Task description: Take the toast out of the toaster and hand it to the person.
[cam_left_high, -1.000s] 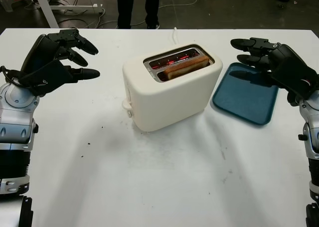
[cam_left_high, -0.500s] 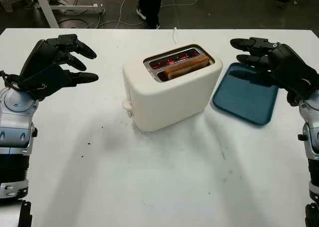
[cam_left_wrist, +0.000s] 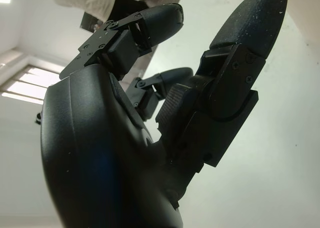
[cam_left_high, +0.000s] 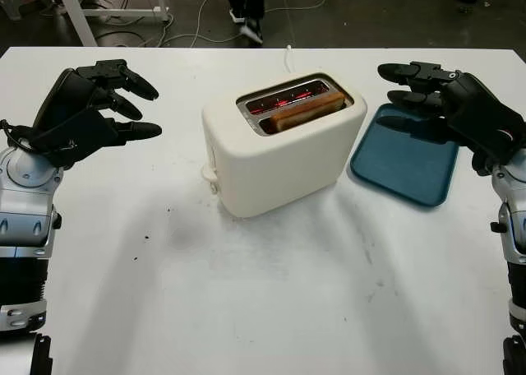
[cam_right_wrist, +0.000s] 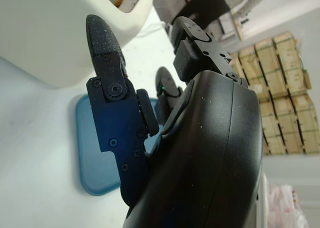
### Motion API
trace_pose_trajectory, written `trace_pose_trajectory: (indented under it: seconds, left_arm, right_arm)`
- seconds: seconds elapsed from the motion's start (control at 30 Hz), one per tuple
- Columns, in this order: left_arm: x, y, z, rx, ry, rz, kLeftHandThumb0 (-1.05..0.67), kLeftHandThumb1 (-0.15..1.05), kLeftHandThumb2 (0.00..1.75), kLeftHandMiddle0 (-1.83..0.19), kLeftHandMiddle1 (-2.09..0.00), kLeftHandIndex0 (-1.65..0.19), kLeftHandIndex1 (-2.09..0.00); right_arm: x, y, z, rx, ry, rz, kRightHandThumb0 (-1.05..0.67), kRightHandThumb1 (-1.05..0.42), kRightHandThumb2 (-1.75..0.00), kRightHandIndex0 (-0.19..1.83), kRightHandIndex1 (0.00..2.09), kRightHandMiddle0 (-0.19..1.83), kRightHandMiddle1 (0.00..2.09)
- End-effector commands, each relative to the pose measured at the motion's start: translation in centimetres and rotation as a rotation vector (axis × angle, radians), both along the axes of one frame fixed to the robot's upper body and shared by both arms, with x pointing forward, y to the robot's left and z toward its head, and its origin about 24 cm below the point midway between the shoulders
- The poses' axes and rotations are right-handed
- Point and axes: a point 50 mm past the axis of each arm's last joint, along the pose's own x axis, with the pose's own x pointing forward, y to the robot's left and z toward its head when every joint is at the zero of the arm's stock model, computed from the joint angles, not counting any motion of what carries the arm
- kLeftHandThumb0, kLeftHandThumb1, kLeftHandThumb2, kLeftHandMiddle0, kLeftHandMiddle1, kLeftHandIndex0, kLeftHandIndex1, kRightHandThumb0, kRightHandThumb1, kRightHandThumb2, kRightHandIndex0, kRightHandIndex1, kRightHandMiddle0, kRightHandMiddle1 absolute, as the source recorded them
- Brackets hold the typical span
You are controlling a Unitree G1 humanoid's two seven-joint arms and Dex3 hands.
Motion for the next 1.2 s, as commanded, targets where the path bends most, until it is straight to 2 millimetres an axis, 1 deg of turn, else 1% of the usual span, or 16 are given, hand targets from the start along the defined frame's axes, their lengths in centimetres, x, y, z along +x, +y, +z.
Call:
trace_pose_trajectory:
  seconds: [0.0,0.23,0.37,0.5,0.67,1.17]
  left_arm:
    - [-0.09,0.06,-0.24,-0.011,0.008,0.002,-1.05,0.71,0.0,-0.7,-1.01,-0.64,-0.96]
    - [0.02,-0.05,-0.06,-0.004,0.003,0.0,-1.05,0.72,0.0,-0.71,-1.01,-0.64,-0.96]
    - [0.08,-0.11,-0.03,-0.011,0.002,-0.002,-1.05,0.71,0.0,-0.72,-1.0,-0.65,-0.95]
    - [0.11,-0.12,0.03,0.003,0.0,-0.005,-1.05,0.72,0.0,-0.72,-1.01,-0.66,-0.95]
    - [0.18,-0.09,0.04,-0.005,0.001,-0.007,-1.05,0.71,0.0,-0.72,-1.01,-0.66,-0.95]
    - [0.18,-0.13,0.09,-0.001,-0.002,-0.007,-1.05,0.72,0.0,-0.71,-1.01,-0.66,-0.94]
  right_arm:
    - [-0.11,0.09,-0.21,0.011,0.007,-0.003,-0.56,-0.91,0.0,0.44,0.01,0.4,0.01]
    - [-0.1,0.13,-0.1,-0.007,0.003,0.001,-0.56,-0.91,0.0,0.43,0.01,0.39,0.0]
    - [-0.08,0.21,-0.06,-0.008,0.002,0.0,-0.58,-0.91,0.0,0.44,0.01,0.41,0.01]
    - [-0.02,0.27,-0.08,0.002,0.001,0.009,-0.52,-0.91,0.0,0.5,0.04,0.4,0.0]
    - [-0.05,0.34,-0.12,0.017,0.0,0.018,-0.52,-0.9,0.0,0.45,0.02,0.4,0.0]
    - [-0.06,0.28,-0.11,0.002,0.007,0.01,-0.53,-0.91,0.0,0.43,0.0,0.38,0.0]
